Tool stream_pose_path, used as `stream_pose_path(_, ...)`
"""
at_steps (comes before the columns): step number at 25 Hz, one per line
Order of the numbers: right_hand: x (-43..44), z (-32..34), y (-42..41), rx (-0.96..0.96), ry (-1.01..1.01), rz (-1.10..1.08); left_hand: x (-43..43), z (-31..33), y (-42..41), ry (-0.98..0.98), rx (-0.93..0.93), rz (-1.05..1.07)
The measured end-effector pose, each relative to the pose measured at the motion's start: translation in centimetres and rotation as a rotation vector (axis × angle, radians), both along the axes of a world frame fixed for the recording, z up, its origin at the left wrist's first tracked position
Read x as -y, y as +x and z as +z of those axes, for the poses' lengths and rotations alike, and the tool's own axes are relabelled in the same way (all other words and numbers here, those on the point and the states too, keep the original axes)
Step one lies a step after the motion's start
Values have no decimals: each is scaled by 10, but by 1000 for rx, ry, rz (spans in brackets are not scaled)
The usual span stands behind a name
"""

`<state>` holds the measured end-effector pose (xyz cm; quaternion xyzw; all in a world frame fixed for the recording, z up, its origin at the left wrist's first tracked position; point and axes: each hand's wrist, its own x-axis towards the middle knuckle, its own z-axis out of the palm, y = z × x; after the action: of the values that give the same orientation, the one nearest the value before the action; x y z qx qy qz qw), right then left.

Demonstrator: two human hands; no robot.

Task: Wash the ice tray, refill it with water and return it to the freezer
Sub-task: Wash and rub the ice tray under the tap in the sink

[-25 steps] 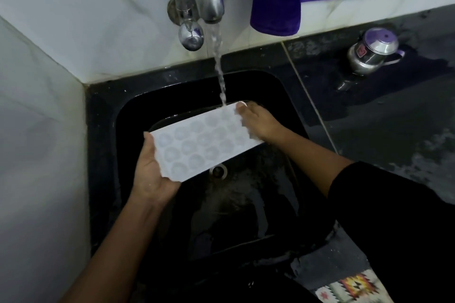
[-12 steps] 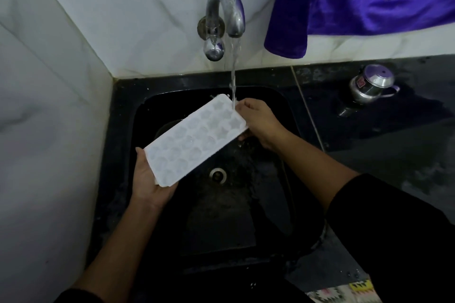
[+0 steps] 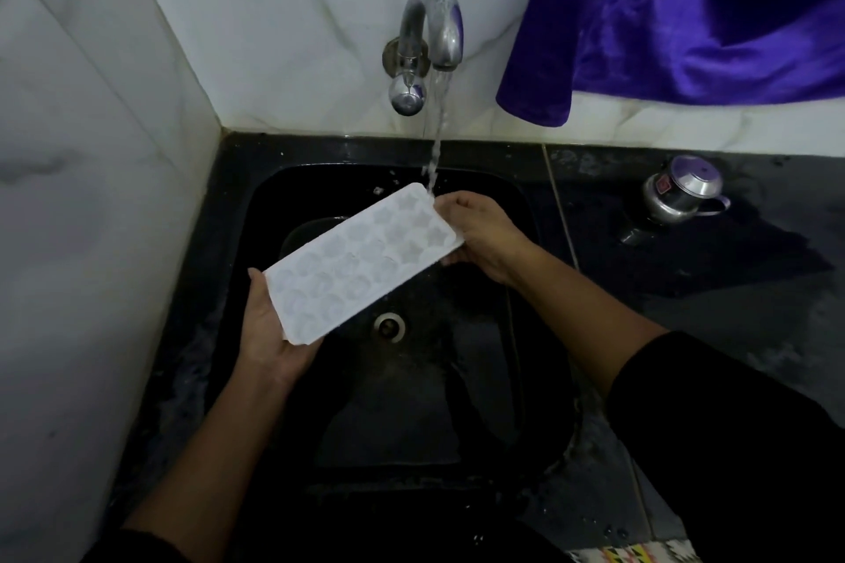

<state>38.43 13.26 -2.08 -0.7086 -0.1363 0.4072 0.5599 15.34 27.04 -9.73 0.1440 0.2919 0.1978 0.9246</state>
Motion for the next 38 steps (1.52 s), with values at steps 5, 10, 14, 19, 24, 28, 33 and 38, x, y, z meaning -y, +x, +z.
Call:
stream_pose_path(5, -5, 14, 11, 54, -204, 68, 9, 17, 4, 102, -96, 5)
stream_pose_path(10, -12, 22, 21, 139, -285, 142, -1, 33, 16, 137, -146, -54)
stream_pose_path(14, -3, 7, 21, 24, -247, 63, -18, 25, 31, 29, -194, 56)
stream_pose_path(19, 11, -17, 8, -242, -111, -106, -6, 2, 59, -10, -230, 223)
stream_pose_path(24, 7, -30, -12, -368, -37, -106, 32, -9, 92, 203, -326, 25)
stream_pose_path(28, 5, -34, -6, -90, -156, 107, 19, -9, 101, 246, -423, 8)
stream_pose_path(33, -12, -37, 20, 216, -292, 301, 19, 8, 96, 361, -441, -121)
stream_pose_path(38, -16, -40, 16, 219, -302, 493, 2, 11, 91, 347, -420, -63)
